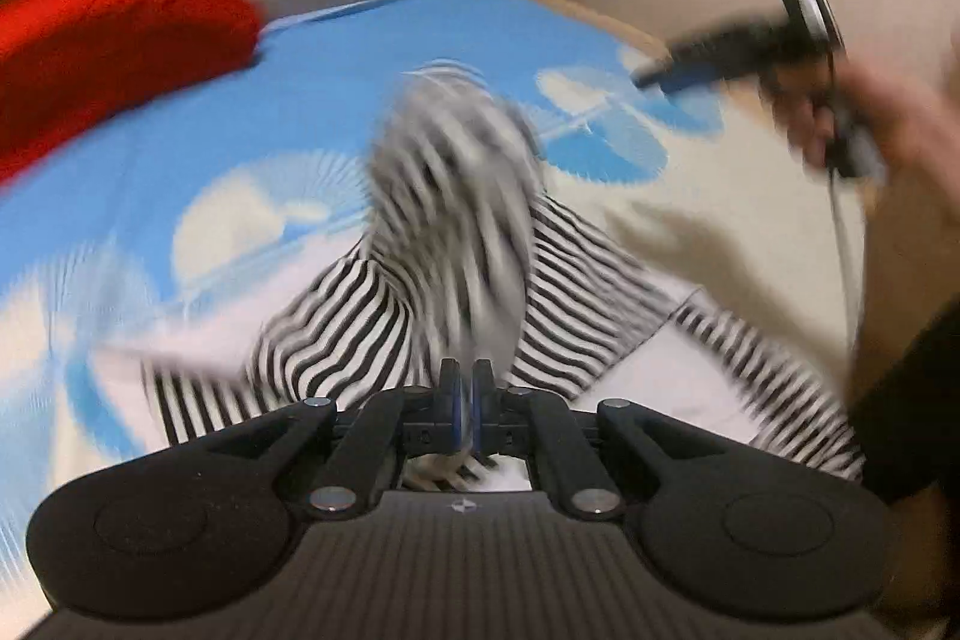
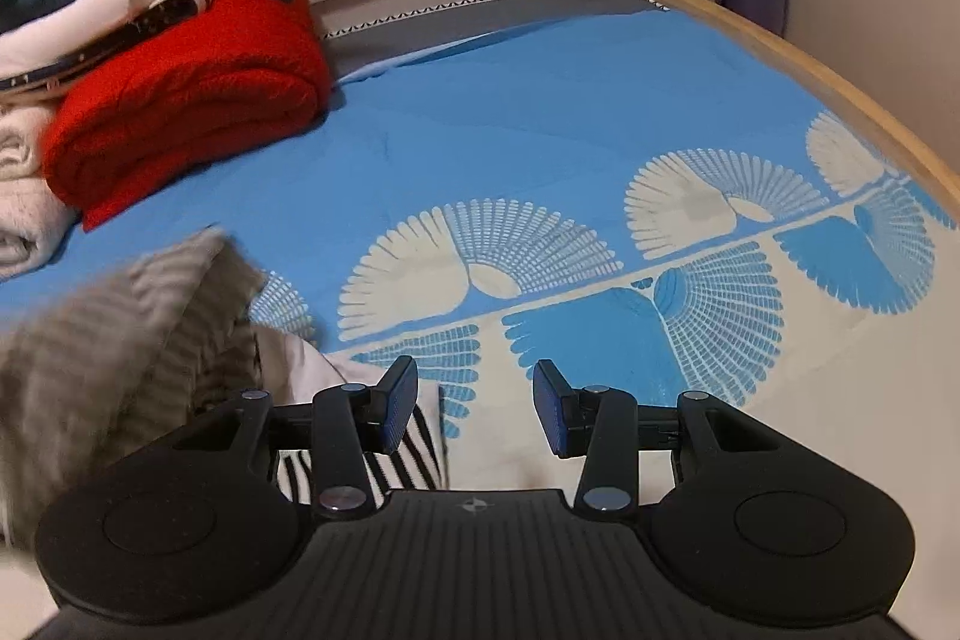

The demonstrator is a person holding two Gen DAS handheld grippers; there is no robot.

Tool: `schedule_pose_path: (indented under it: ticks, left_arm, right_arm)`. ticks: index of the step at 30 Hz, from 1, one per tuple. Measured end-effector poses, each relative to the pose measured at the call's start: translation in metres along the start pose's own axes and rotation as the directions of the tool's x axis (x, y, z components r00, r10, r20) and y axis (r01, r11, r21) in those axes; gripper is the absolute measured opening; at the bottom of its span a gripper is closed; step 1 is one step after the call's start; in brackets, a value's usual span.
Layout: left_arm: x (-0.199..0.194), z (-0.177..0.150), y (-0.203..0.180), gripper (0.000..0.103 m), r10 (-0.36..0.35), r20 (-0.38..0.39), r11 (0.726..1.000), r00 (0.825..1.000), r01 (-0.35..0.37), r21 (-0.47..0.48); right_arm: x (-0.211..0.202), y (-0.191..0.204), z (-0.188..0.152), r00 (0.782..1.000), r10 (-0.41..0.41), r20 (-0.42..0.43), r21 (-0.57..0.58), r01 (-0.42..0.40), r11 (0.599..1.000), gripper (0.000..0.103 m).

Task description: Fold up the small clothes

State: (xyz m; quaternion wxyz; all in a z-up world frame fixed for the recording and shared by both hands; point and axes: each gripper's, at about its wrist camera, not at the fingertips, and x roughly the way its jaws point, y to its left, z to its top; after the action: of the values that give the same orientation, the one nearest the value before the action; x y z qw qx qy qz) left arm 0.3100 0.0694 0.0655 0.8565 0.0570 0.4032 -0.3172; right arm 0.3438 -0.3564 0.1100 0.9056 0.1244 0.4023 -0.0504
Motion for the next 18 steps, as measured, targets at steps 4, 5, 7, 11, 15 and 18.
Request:
schedule_pose_path:
  ticks: [4,5,7,11,15,18]
  left_arm:
    - [-0.017,-0.003,0.025,0.012,0.145,0.066,0.908,0.987,-0.107,-0.405]
    - [-0.013,-0.004,0.031,0.012,0.182,0.064,0.858,0.981,-0.127,-0.498]
    - [0.004,-0.018,0.055,0.026,0.199,0.040,0.749,0.979,-0.126,-0.650]
    - [0.058,-0.036,0.088,0.030,0.110,-0.206,0.542,0.972,-0.232,-0.808]
    - [0.091,-0.045,0.095,0.050,0.049,-0.292,0.500,0.955,-0.276,-0.821]
    - [0.103,-0.057,0.095,0.052,0.059,-0.326,0.494,0.944,-0.311,-0.812]
  right_arm:
    - [-0.003,0.007,-0.005,0.998,0.068,-0.017,0.029,-0.068,0.997,0.044]
    - [-0.001,0.010,-0.008,0.996,0.080,-0.031,0.036,-0.079,0.996,0.044]
    - [0.005,0.015,-0.013,0.989,0.126,-0.073,0.065,-0.122,0.990,0.044]
    - [0.026,0.031,-0.030,0.949,0.246,-0.196,0.146,-0.220,0.965,0.044]
    - [0.052,0.047,-0.049,0.908,0.281,-0.310,0.177,-0.235,0.956,0.044]
    - [0.072,0.052,-0.060,0.894,0.254,-0.369,0.204,-0.189,0.961,0.047]
